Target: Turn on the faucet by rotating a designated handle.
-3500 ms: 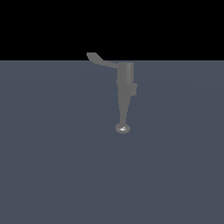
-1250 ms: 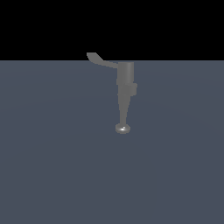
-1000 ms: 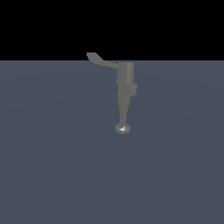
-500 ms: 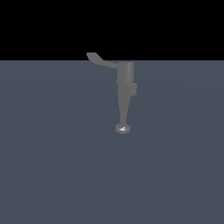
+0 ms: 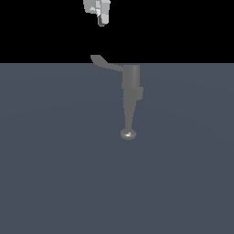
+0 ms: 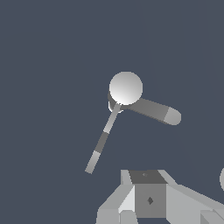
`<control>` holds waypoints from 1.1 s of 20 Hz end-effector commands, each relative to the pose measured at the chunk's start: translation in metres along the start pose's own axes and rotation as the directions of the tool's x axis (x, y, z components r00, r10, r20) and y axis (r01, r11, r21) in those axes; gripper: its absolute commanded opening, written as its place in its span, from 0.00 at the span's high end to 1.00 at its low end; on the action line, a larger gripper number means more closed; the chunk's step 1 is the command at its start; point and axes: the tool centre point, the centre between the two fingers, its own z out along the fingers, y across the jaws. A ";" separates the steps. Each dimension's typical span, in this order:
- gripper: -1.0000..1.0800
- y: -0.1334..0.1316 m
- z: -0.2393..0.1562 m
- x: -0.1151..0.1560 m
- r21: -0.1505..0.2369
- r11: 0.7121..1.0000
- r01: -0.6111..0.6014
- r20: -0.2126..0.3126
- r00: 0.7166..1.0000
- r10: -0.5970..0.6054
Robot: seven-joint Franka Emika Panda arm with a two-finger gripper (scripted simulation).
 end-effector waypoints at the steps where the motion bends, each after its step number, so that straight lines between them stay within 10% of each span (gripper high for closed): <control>1: 1.00 -0.011 0.010 0.002 0.001 0.998 -0.059 0.004 0.998 0.059; 22: 1.00 -0.075 0.082 0.008 -0.002 0.914 -0.406 0.043 0.913 0.406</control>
